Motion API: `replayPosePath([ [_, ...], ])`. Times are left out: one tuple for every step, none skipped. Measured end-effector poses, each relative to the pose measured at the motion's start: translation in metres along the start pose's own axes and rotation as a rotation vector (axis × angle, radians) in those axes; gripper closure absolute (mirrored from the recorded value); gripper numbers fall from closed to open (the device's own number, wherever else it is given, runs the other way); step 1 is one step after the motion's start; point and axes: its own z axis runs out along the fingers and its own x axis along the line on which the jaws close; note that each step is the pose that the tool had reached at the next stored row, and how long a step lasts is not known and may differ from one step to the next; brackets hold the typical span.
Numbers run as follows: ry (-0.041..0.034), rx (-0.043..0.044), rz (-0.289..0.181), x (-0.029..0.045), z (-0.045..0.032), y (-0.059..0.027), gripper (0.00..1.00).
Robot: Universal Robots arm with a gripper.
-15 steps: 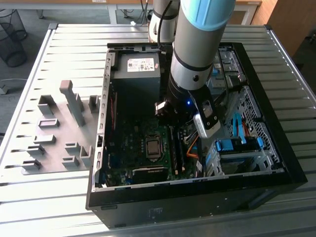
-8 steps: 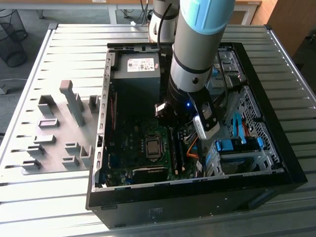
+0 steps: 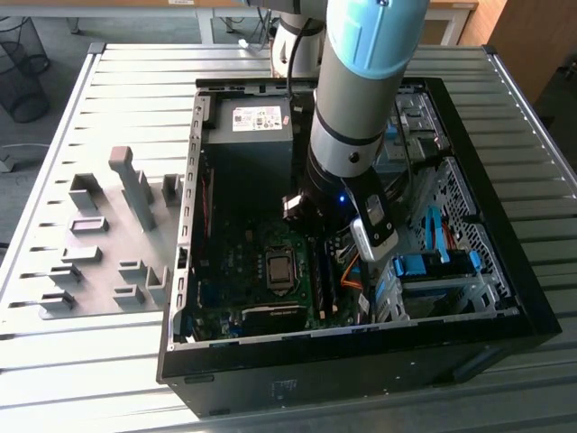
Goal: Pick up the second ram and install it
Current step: 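Press down the second ram until it locks into place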
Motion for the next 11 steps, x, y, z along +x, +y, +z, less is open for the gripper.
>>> replayPosePath([
  [0.0, -0.0001, 0.0, 0.0, 0.0009, 0.0, 0.9],
  [0.0, -0.0003, 0.0, -0.0001, 0.0018, -0.0001, 0.9],
  [0.0, -0.0003, 0.0, -0.0001, 0.0028, -0.0001, 0.9],
  [0.0, -0.0004, 0.0, -0.0001, 0.0037, -0.0002, 0.9],
  [0.0, -0.0005, 0.0, -0.0001, 0.0046, -0.0002, 0.9],
  [0.0001, -0.0002, 0.0, -0.0002, 0.0053, -0.0003, 0.9],
  [0.0002, 0.0003, 0.0, -0.0002, 0.006, -0.0004, 0.9],
  [0.0003, 0.0004, 0.0, -0.0002, 0.0066, -0.0005, 0.9],
  [0.0003, 0.0001, 0.0, -0.0002, 0.0072, -0.0005, 0.9],
  [0.0002, -0.0003, 0.0, -0.0002, 0.0079, -0.0006, 0.9],
  [0.0002, -0.0009, 0.0, -0.0002, 0.0084, -0.0006, 0.9],
])
